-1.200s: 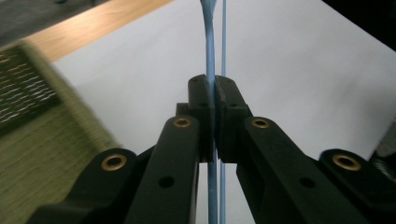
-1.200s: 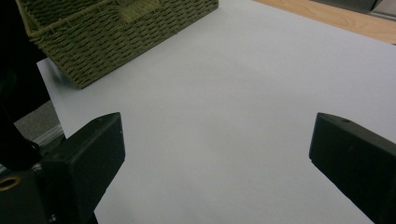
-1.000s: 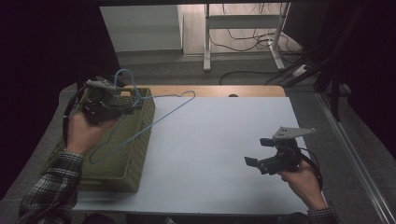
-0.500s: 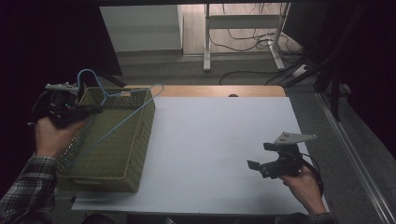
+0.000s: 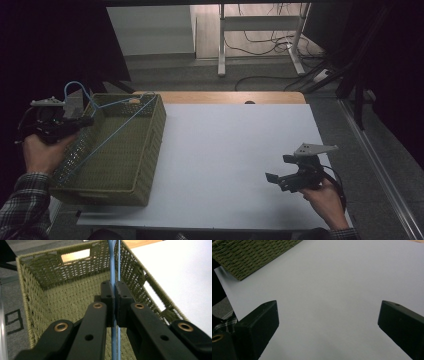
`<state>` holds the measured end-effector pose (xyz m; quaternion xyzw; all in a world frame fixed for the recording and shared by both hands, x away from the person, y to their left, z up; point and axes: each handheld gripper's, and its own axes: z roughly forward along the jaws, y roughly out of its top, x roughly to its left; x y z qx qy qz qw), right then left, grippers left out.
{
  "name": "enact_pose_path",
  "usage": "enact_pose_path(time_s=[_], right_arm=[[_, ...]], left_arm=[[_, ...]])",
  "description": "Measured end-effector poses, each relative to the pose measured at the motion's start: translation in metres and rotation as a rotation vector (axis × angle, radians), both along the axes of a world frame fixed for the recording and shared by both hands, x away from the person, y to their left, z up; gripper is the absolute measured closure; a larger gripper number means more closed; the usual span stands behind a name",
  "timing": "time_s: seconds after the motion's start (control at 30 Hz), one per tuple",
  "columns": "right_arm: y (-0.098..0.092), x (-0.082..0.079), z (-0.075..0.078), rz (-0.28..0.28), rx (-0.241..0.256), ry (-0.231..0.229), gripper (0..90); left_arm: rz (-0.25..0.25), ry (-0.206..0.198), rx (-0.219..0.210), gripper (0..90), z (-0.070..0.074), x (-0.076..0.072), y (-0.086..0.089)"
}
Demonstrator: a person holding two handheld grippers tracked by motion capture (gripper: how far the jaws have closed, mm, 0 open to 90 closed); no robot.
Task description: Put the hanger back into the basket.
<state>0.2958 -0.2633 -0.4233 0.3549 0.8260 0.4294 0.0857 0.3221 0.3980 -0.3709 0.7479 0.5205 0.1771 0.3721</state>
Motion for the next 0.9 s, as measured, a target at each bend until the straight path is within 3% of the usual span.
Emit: enact_pose_path(time_s=[0.23,0.43,0.57,0.7,0.73,0.8,0.87,0.9], right_arm=[[0.000,0.001,-0.003,-0.002,-0.004,0.012,3.0],[0.001,0.001,-0.007,0.000,-0.007,0.018,3.0],[0.002,0.001,-0.009,0.002,-0.011,0.025,3.0],[0.003,0.001,-0.011,0.006,-0.016,0.026,2.9],[0.003,0.001,-0.012,0.006,-0.019,0.027,2.9],[0.004,0.000,-0.014,0.007,-0.026,0.026,2.9],[0.004,0.000,-0.014,0.008,-0.028,0.027,2.8],[0.004,0.000,-0.014,0.008,-0.029,0.026,2.9]], left_arm=[[0.015,0.002,-0.002,87.3,-0.028,0.006,0.004],[0.019,0.031,-0.016,87.3,-0.054,0.013,0.002],[0.012,0.065,-0.010,87.3,-0.068,0.017,-0.002],[0.010,0.118,0.006,87.1,-0.080,0.024,-0.005],[0.008,0.150,-0.002,87.1,-0.083,0.026,-0.004],[0.026,0.154,0.035,86.0,-0.084,0.026,-0.005],[0.042,0.148,0.035,80.7,-0.081,0.024,-0.003],[0.052,0.142,0.038,70.7,-0.080,0.023,-0.003]])
